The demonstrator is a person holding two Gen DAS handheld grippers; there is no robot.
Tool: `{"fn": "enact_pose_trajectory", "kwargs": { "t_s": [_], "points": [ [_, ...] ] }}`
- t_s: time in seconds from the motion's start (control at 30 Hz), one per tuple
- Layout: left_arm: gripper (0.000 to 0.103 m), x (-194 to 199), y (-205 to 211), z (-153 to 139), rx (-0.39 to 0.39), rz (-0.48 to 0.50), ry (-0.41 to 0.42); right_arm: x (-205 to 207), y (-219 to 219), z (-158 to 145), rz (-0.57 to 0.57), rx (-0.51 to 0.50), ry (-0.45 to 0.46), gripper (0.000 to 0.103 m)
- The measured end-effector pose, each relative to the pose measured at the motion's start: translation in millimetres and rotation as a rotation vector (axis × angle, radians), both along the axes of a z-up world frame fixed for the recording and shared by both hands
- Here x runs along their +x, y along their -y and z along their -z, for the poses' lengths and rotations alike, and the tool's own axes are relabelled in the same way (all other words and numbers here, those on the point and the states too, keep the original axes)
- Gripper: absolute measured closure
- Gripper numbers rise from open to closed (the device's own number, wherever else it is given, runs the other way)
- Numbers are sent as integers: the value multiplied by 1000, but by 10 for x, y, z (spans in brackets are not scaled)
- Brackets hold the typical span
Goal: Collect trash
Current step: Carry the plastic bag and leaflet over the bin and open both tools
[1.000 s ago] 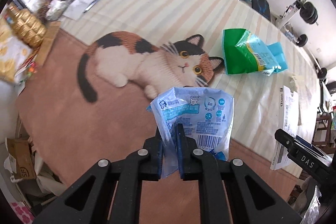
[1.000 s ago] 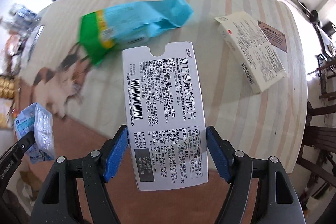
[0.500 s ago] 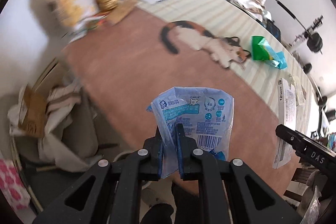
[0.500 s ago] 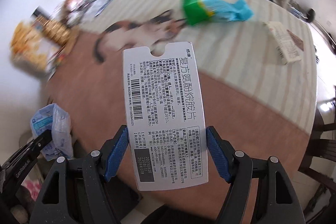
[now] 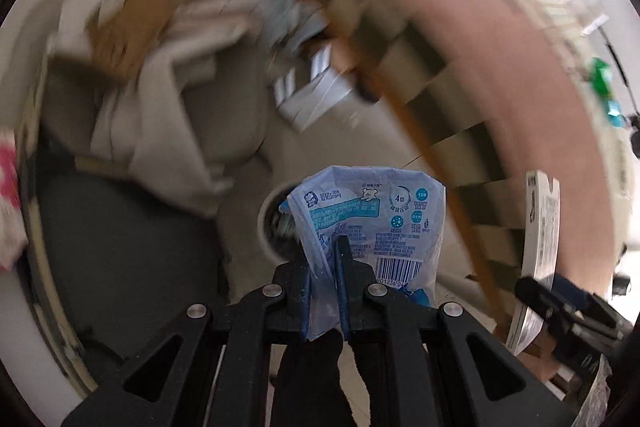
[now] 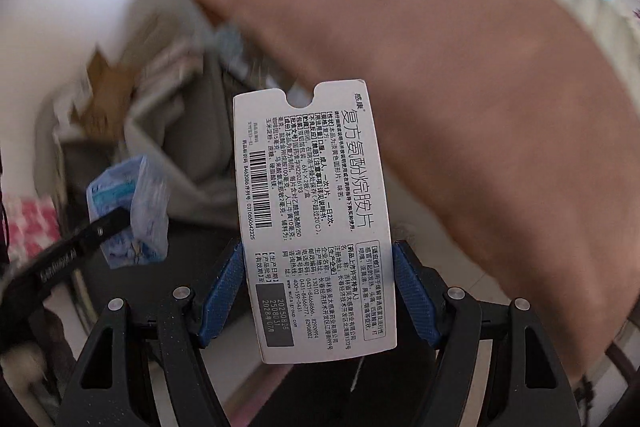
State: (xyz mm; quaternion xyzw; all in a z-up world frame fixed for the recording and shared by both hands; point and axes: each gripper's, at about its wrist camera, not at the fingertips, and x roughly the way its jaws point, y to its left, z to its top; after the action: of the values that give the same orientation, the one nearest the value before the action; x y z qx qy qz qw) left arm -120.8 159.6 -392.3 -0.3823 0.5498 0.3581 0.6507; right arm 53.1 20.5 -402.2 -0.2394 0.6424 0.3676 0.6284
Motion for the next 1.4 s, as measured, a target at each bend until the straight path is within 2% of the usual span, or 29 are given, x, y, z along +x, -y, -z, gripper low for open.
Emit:
{"fn": "enact_pose_trajectory", "kwargs": {
  "t_s": [0.03, 0.2, 0.3, 0.47, 0.53, 0.6, 0.63, 0.67, 0.7, 0.73, 0.77, 0.8, 0.83, 0.93, 1.07, 1.27, 1.4],
  "points": [
    [95, -83, -35, 188, -22, -16, -9, -63, -21, 124, -14, -15, -6, 28],
    [94, -359, -209, 1255, -128, -105, -50, -287, -167, 1213, -71, -103, -67, 27],
    [92, -456, -281, 1875, -171, -141, -56, -339, -267, 1968, -94, -142, -84, 27],
    [92, -531, -374, 2894, -226, -175, -51, -326, -393, 3040, -129, -197, -87, 27],
    [92, -541, -397, 3210, -258, -189, -51, -332, -425, 3349, -143, -210, -95, 27],
    [86, -558, -425, 3476, -278, -197, -54, -345, -473, 3663, -162, -220, -100, 27],
    [74, -550, -431, 3573, -279, -194, -63, -351, -490, 3827, -171, -222, -116, 27],
    [54, -558, -432, 3658, -272, -196, -67, -367, -501, 3929, -180, -225, -130, 27],
    [40, -567, -434, 3699, -263, -200, -73, -366, -497, 4015, -186, -226, -145, 27],
    [14, -591, -432, 3747, -246, -203, -79, -367, -494, 4101, -191, -226, -163, 27],
    [6, -617, -436, 3769, -234, -208, -79, -398, -532, 4214, -204, -224, -179, 24],
    [6, -660, -425, 3797, -227, -215, -79, -409, -525, 4245, -215, -224, -171, 8],
    [6, -681, -422, 3796, -224, -219, -87, -433, -502, 4265, -224, -222, -160, 0],
    [5, -784, -406, 3755, -203, -225, -116, -458, -493, 4219, -250, -214, -103, 0],
    [5, -843, -379, 3556, -148, -224, -139, -492, -540, 4056, -248, -214, -63, 0],
    [5, -862, -310, 3108, -100, -214, -150, -559, -614, 3546, -262, -224, 41, 0],
    [5, -864, -228, 2766, -83, -211, -154, -545, -618, 3188, -250, -221, 69, 0]
  ]
}}
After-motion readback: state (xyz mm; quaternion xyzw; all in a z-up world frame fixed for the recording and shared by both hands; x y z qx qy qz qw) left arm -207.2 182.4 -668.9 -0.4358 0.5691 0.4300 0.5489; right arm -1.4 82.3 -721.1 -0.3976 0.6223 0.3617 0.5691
